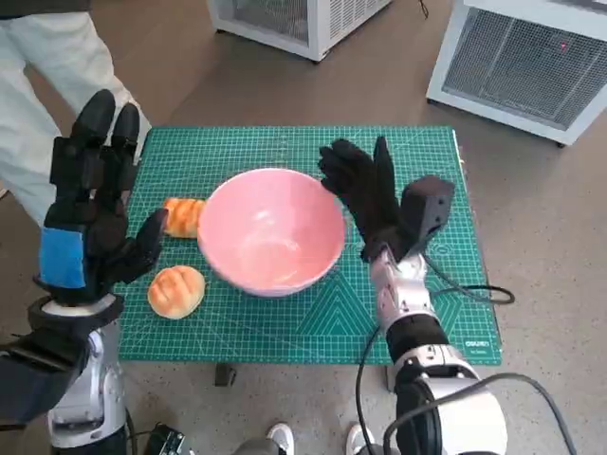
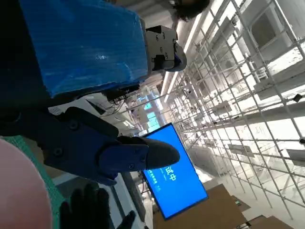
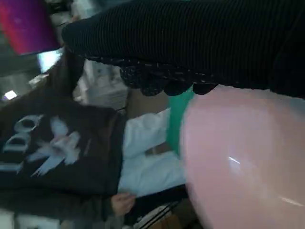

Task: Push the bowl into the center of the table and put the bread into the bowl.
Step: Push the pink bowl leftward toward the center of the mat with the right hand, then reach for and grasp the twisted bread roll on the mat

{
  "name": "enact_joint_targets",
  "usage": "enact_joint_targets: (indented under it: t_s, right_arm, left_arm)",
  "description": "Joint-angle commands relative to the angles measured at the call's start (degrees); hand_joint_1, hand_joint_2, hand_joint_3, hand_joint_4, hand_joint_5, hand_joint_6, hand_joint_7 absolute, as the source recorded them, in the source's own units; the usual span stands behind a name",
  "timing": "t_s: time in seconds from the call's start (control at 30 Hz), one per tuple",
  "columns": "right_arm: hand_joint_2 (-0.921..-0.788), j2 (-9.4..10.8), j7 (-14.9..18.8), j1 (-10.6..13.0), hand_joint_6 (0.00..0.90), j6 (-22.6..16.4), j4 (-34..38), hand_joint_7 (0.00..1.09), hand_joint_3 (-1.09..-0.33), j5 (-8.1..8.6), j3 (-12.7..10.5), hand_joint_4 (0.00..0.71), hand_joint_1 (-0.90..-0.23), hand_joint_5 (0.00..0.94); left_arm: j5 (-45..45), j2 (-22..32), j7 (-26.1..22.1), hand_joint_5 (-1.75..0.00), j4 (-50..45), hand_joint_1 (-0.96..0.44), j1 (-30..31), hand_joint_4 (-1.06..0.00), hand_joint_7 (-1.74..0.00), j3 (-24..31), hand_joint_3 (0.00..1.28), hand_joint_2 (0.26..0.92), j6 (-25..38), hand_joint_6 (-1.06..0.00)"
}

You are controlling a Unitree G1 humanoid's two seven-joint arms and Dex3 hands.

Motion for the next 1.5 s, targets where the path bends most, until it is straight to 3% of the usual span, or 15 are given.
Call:
enact_joint_targets:
  t_s: [0.03, 0.27, 0.47, 0.8, 1.13, 1.5]
  right_arm:
    - [-0.921, -1.5, 3.0, -0.9, 0.091, -3.4, -0.7, 0.47, -0.839, 0.72, -0.1, 0.2, -0.678, 0.011]
    - [-0.921, -3.5, 8.3, -1.5, 0.013, -9.4, -2.5, 0.56, -0.816, 1.52, 0.2, 0.164, -0.711, 0.001]
    - [-0.921, -4.8, 12.6, -1.7, 0.0, -14.1, -4.8, 0.58, -0.81, 2.51, 0.6, 0.163, -0.729, 0.004]
    - [-0.921, -5.7, 15.1, -1.4, -0.001, -20.9, -8.6, 0.61, -0.834, 3.39, 1.8, 0.181, -0.739, 0.013]
    - [-0.921, -6.1, 18.4, -0.8, -0.001, -22.6, -10.9, 0.65, -0.849, 6.28, 2.2, 0.184, -0.736, 0.013]
    - [-0.921, -6.5, 20.0, -0.3, -0.001, -22.7, -12.8, 0.64, -0.884, 8.36, 2.6, 0.181, -0.702, 0.011]
  left_arm:
    - [0.2, -0.2, 0.5, 0.0, 0.3, -0.69, -0.7, -0.15, -0.4, -0.2, 0.43, 0.921, -0.2, 0.0]
    - [0.2, -0.3, 0.5, 0.0, 1.6, -0.69, -1.7, -0.15, -0.4, -0.7, 0.43, 0.921, -0.5, 0.0]
    - [0.2, -0.3, 0.2, 0.0, 3.2, -0.69, -2.7, -0.15, -0.39, -1.1, 0.43, 0.921, -1.1, 0.0]
    - [-0.5, 0.0, -0.7, 0.0, 6.2, -0.71, -4.6, -0.15, -0.39, -1.3, 0.43, 0.921, -2.1, 0.0]
    - [-1.4, 0.2, -2.0, 0.0, 7.8, -0.72, -5.5, -0.15, -0.42, -1.1, 0.43, 0.921, -2.7, 0.0]
    - [-2.4, 0.4, -3.2, 0.0, 8.3, -0.71, -5.7, -0.15, -0.42, -0.8, 0.43, 0.921, -3.2, 0.0]
